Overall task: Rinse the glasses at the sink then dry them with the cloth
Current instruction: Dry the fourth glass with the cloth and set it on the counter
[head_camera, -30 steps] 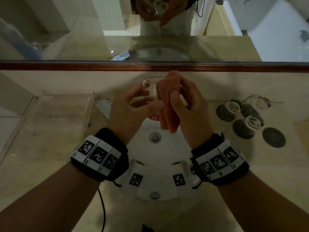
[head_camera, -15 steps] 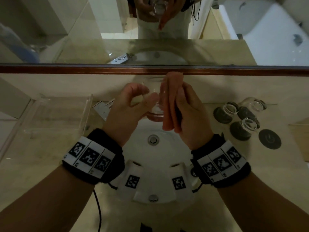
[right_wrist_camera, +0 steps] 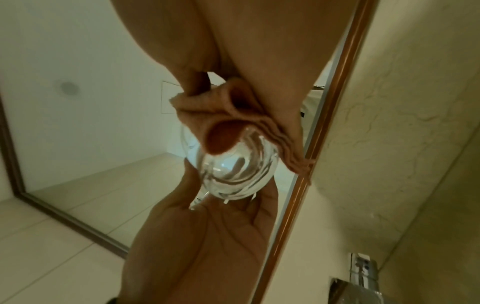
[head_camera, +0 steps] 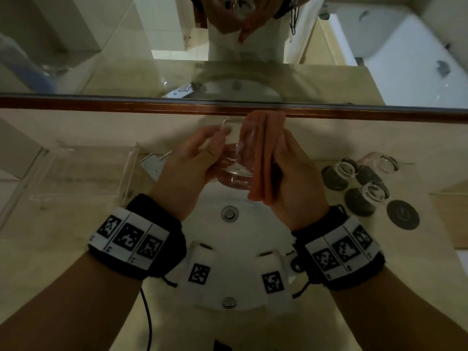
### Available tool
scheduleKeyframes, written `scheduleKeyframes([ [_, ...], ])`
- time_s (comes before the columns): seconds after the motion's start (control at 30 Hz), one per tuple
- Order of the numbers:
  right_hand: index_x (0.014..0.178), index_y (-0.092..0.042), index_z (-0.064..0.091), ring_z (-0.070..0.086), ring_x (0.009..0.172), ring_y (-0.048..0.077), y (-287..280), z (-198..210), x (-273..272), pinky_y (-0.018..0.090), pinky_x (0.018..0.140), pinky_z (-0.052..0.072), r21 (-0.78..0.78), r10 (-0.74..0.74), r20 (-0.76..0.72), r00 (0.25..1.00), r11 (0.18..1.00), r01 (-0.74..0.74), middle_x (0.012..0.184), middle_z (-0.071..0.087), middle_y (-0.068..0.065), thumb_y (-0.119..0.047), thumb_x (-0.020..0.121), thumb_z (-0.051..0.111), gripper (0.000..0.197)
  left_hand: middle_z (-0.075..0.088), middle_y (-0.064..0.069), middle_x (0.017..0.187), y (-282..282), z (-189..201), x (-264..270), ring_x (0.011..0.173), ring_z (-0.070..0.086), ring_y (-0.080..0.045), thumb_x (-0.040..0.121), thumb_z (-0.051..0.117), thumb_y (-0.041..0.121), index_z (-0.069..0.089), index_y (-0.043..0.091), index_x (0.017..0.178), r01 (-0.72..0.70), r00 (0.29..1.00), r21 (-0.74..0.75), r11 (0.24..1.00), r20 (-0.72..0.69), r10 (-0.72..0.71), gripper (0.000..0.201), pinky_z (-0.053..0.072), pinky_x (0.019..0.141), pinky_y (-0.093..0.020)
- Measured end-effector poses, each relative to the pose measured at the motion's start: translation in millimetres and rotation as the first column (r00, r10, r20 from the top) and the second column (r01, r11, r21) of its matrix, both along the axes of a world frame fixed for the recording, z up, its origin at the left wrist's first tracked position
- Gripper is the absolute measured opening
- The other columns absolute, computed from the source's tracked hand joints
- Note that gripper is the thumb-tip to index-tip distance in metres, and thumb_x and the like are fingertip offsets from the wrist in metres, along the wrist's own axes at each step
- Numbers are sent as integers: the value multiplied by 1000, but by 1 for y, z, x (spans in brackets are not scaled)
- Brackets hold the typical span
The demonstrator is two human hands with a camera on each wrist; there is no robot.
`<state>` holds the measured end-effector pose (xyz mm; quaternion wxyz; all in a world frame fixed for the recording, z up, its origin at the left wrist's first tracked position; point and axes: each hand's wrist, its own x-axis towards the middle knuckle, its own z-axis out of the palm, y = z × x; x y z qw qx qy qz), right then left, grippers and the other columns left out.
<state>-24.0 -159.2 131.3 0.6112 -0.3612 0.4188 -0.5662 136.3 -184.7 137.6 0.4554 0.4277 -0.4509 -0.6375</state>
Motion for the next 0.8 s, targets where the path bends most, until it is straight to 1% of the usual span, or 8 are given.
scheduleKeyframes([
  [0.1, 141, -9, 43, 64, 116, 32, 1, 4, 2, 52, 99, 53, -49, -75, -169, 983, 997, 68, 129, 61, 16, -42, 96, 46, 57, 72, -6, 98, -1, 3, -6, 78, 71, -14, 102, 48, 24, 54, 6, 109, -60, 997, -42, 997, 46, 62, 20, 55, 63, -24],
  [0.2, 141, -12, 44, 65, 115, 23, 2, 8, 2, 42, 96, 56, -123, -133, -297, 946, 987, 100, 132, 61, 8, -53, 89, 52, 67, 63, -14, 118, 5, 5, -10, 85, 71, -16, 88, 62, 40, 53, 7, 112, -29, 989, -133, 991, 142, 48, 41, 59, 67, -30],
  [0.3, 137, -16, 46, 64, 119, 17, 6, 16, 1, 42, 100, 54, -178, -137, -270, 953, 980, 91, 136, 59, 6, -36, 92, 55, 51, 58, -13, 122, 10, 6, -10, 87, 71, -17, 73, 78, 48, 52, 9, 116, -7, 987, -170, 985, 156, 33, 64, 60, 67, -30],
  [0.37, 136, -17, 47, 64, 119, 17, 8, 23, -1, 42, 100, 54, -202, -129, -263, 956, 976, 77, 135, 60, 5, -30, 93, 53, 45, 56, -15, 118, 11, 7, -9, 88, 70, -21, 70, 84, 42, 53, 7, 114, -25, 996, -170, 985, 80, 39, 64, 60, 64, -32],
  [0.47, 132, -19, 52, 64, 118, 26, 10, 34, -1, 47, 101, 53, -202, -115, -219, 969, 977, 70, 129, 64, 7, -30, 95, 51, 38, 57, -24, 119, 12, 14, -7, 99, 69, -37, 73, 77, 39, 56, 1, 115, -48, 999, -190, 981, 9, 51, 61, 62, 66, -50],
  [0.57, 132, -18, 54, 62, 120, 34, 15, 46, 2, 58, 105, 47, -209, -102, -179, 978, 976, 64, 127, 65, 13, -40, 94, 52, 44, 65, -26, 117, 15, 24, -1, 109, 66, -44, 78, 72, 41, 61, 0, 120, -28, 999, -210, 977, -32, 22, 59, 55, 83, -67],
  [0.67, 138, -10, 51, 64, 118, 30, 21, 57, 7, 55, 105, 49, -244, -117, -189, 975, 967, 69, 126, 67, 13, -41, 91, 52, 56, 70, -20, 118, 24, 31, 2, 111, 67, -39, 89, 65, 36, 63, 6, 128, -17, 996, -211, 977, -91, -3, 49, 53, 95, -60],
  [0.8, 141, -6, 45, 70, 102, 25, 32, 62, 18, 44, 87, 59, -283, -143, -184, 972, 955, 86, 116, 70, 8, -34, 90, 50, 58, 72, -14, 112, 40, 38, 3, 102, 70, -32, 94, 57, 30, 60, 13, 131, -30, 989, -145, 989, -149, 8, 40, 59, 84, -54],
])
